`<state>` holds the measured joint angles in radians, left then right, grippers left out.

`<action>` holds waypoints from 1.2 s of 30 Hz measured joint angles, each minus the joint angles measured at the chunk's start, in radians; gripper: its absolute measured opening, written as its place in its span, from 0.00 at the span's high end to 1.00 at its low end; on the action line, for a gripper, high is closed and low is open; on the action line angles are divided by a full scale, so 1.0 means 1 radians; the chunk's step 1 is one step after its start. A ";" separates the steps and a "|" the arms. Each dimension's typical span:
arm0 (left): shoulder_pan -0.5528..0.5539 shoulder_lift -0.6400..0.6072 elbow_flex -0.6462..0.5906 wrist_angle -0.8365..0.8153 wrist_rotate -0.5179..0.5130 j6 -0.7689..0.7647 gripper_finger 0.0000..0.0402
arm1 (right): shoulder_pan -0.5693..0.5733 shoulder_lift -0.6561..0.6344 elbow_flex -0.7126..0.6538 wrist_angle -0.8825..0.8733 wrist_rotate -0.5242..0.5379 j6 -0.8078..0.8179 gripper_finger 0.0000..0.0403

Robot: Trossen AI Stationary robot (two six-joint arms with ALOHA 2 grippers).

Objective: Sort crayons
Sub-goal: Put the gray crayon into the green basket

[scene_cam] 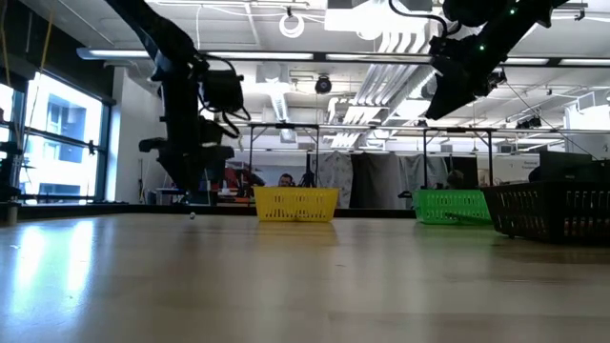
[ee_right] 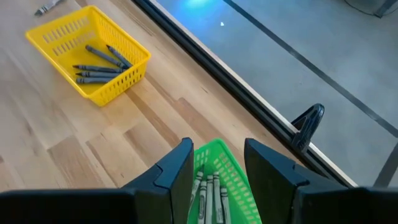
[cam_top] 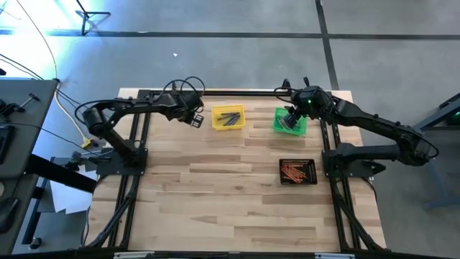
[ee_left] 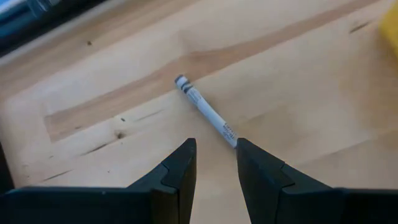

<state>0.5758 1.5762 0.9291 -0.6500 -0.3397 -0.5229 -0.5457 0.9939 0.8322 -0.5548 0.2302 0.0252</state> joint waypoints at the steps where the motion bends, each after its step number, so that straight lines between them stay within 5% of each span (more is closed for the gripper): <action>1: 0.000 0.015 0.000 -0.001 0.000 0.000 0.74 | 0.000 0.000 0.000 -0.007 -0.001 0.000 0.66; 36: 0.078 0.212 0.004 0.087 0.054 0.011 0.76 | 0.002 0.000 0.000 -0.041 -0.003 0.019 0.66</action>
<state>0.6540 1.7885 0.9333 -0.5629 -0.2859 -0.5123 -0.5434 0.9939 0.8322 -0.5960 0.2276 0.0444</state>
